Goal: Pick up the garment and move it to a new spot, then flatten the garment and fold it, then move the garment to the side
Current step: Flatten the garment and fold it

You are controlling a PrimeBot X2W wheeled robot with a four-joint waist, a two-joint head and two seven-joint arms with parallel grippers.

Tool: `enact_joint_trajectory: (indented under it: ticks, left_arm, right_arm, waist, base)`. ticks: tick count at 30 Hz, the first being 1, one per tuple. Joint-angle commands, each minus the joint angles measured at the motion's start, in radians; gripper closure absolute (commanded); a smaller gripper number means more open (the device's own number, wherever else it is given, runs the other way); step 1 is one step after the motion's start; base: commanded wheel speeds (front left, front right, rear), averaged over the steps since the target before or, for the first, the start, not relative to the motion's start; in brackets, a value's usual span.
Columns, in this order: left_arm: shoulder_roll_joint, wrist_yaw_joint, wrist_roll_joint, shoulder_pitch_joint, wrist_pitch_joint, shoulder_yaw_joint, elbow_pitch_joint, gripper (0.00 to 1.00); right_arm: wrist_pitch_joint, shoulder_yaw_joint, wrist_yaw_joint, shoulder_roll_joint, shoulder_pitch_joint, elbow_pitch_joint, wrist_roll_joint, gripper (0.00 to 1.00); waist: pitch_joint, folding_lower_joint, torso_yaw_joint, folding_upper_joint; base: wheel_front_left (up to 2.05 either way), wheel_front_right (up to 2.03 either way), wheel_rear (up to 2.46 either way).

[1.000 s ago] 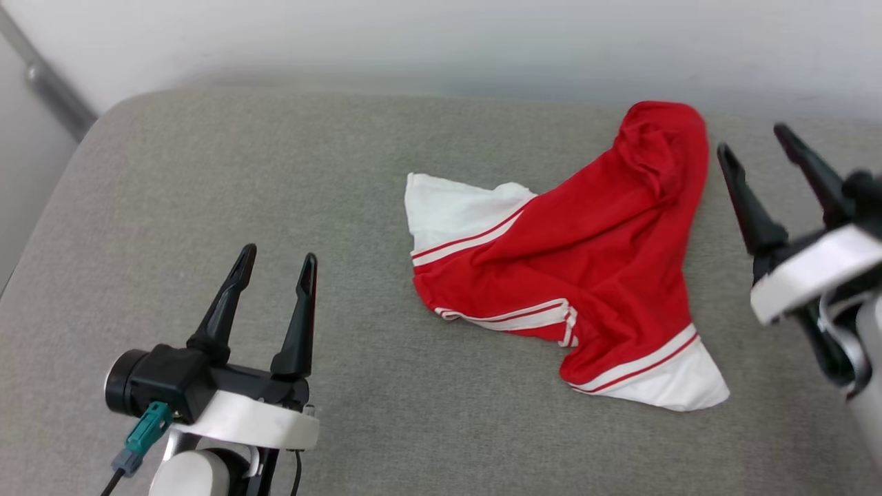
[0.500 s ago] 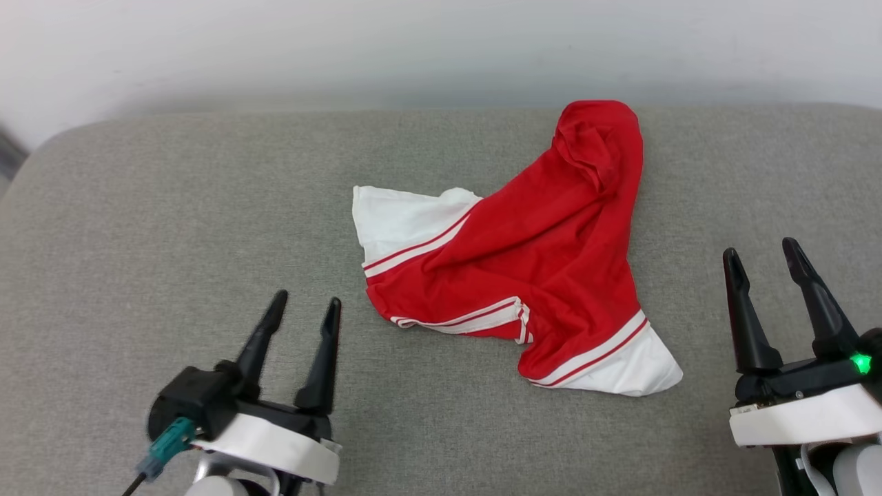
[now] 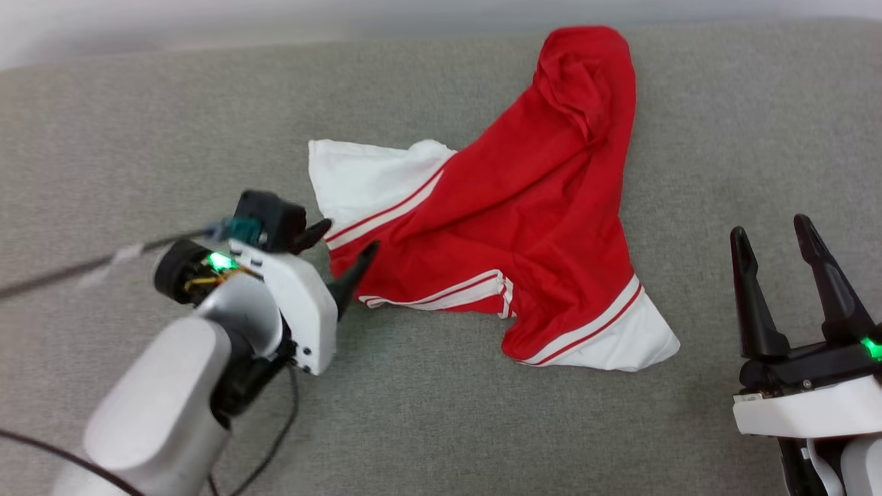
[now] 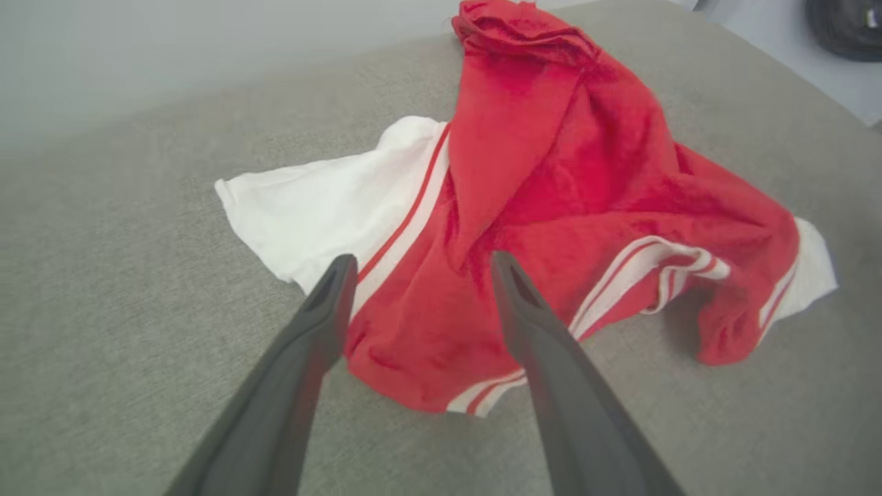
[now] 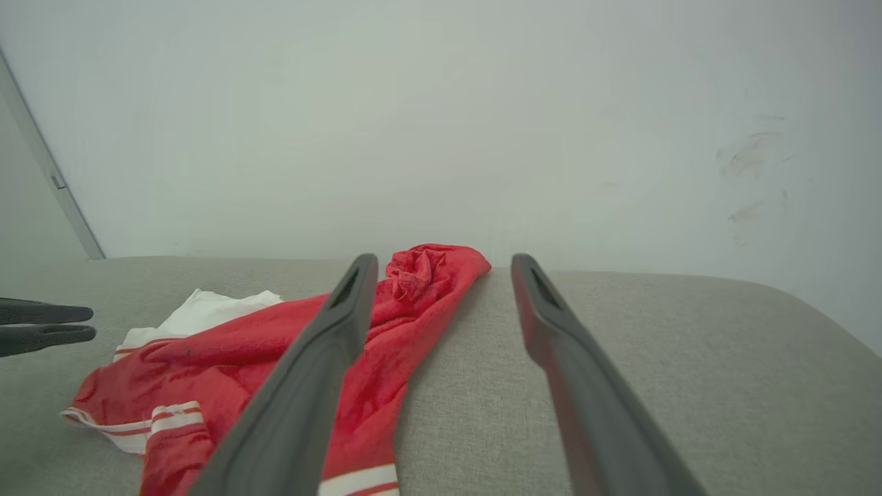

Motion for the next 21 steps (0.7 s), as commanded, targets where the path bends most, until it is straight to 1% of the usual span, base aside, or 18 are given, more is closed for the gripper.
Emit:
enact_joint_trajectory:
  ticks: [1, 2, 4, 7, 9, 14, 16, 17, 18, 20, 21]
  left_arm:
    - [0.042, -0.001, -0.017, -0.051, 0.108, -0.048, 0.028, 0.00]
    - [0.059, 0.000, -0.028, -0.080, 0.150, -0.066, 0.033, 0.00]
    - [0.069, 0.000, -0.065, -0.129, 0.203, -0.078, 0.039, 0.00]
    - [0.089, 0.000, -0.112, -0.172, 0.269, -0.121, 0.055, 0.00]
    - [0.101, 0.000, -0.118, -0.209, 0.301, -0.143, 0.078, 0.00]
    - [0.097, 0.000, -0.115, -0.262, 0.397, -0.236, 0.165, 0.00]
    - [0.095, 0.000, -0.127, -0.268, 0.431, -0.290, 0.191, 0.00]
    - [0.097, -0.001, -0.139, -0.267, 0.451, -0.317, 0.203, 0.27]
    - [0.098, -0.001, -0.156, -0.263, 0.469, -0.341, 0.209, 1.00]
    - [0.109, -0.002, -0.183, -0.259, 0.482, -0.375, 0.213, 1.00]
    - [0.109, -0.002, -0.183, -0.259, 0.482, -0.375, 0.213, 1.00]
  right_arm:
    - [0.005, 0.005, 0.000, 0.002, -0.023, 0.000, -0.017, 0.00]
    - [0.010, 0.007, 0.000, -0.003, -0.026, 0.005, -0.033, 0.00]
    - [0.014, 0.008, 0.000, 0.002, -0.031, 0.014, -0.048, 0.00]
    - [0.016, 0.004, 0.000, 0.014, -0.039, 0.021, -0.057, 0.00]
    - [0.013, 0.003, 0.000, 0.021, -0.044, 0.025, -0.063, 0.00]
    - [0.010, 0.009, 0.000, 0.028, -0.060, 0.031, -0.076, 0.00]
    - [0.009, 0.007, 0.000, 0.033, -0.064, 0.037, -0.079, 0.00]
    - [0.007, 0.006, 0.000, 0.034, -0.065, 0.038, -0.081, 0.00]
    - [0.006, 0.004, 0.000, 0.035, -0.065, 0.040, -0.083, 0.00]
    - [0.004, 0.000, 0.000, 0.039, -0.065, 0.044, -0.086, 0.00]
    - [0.004, 0.000, 0.000, 0.039, -0.065, 0.044, -0.086, 0.00]
  waist:
    - [0.046, -0.0001, -0.026, -0.0001]
    - [0.057, -0.0001, -0.031, -0.0001]
    - [0.078, -0.0001, -0.038, -0.0001]
    - [0.111, -0.0001, -0.044, -0.0001]
    - [0.129, -0.0001, -0.047, -0.0001]
    - [0.168, -0.0001, -0.052, -0.0001]
    - [0.175, -0.0001, -0.052, -0.0001]
    - [0.177, -0.0001, -0.052, -0.0001]
    - [0.179, -0.0001, -0.051, -0.0001]
    - [0.178, -0.0001, -0.049, -0.0001]
    - [0.178, -0.0001, -0.049, -0.0001]
  base:
    - [0.00, 0.00, 0.00]
    - [0.00, 0.00, 0.00]
    - [0.00, 0.00, 0.00]
    - [0.00, 0.00, 0.00]
    - [0.00, 0.00, 0.00]
    - [0.00, 0.00, 0.00]
    - [0.00, 0.00, 0.00]
    - [0.00, 0.00, 0.00]
    - [0.00, 0.00, 0.00]
    - [0.00, 0.00, 0.00]
    - [0.00, 0.00, 0.00]
